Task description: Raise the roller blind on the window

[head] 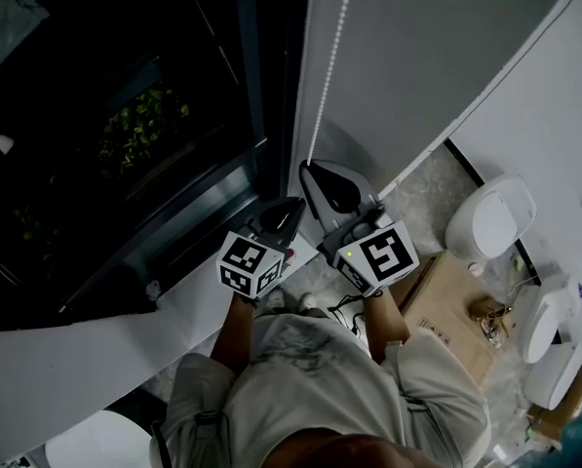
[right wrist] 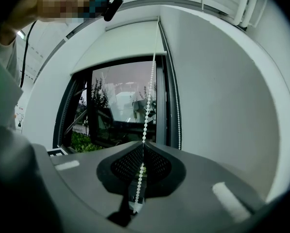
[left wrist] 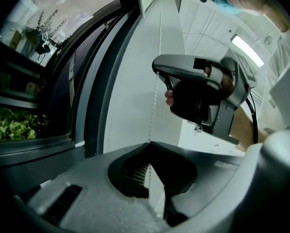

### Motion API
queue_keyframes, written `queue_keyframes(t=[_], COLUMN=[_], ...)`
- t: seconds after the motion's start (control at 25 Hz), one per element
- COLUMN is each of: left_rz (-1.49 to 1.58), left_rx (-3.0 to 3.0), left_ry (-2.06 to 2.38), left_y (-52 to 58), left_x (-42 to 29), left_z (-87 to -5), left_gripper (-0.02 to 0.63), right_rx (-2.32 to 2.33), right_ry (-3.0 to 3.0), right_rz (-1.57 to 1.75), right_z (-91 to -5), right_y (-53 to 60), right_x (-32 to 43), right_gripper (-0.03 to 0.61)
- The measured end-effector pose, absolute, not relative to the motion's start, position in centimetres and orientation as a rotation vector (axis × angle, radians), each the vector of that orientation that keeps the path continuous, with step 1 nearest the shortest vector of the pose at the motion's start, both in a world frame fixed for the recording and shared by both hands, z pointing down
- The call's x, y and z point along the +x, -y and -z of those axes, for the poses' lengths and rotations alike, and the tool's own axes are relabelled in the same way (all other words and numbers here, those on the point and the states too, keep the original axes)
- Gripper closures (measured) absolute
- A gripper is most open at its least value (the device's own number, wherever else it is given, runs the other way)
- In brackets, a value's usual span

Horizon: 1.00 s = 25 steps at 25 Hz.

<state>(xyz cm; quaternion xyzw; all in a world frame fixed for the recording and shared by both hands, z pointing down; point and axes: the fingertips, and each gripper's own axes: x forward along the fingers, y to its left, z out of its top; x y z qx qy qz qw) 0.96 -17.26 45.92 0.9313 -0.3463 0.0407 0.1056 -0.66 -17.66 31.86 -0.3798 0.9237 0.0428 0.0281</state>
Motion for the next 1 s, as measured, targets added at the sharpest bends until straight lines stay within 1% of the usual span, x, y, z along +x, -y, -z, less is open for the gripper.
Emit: queue_keyframes(t=[1.0], left_rz=[-0.209], left_rx=[2.671], left_ry=[1.017], left_y=[17.2], left_x=[0.7], left_z=[-50.7], left_gripper=[0.603], right_rx=[-1.208], right_ry=[-2.887], right_rz=[-0.025], right_z=[-36.6], right_y=[17.2], right_x=[-0.7], right_gripper=[0.566])
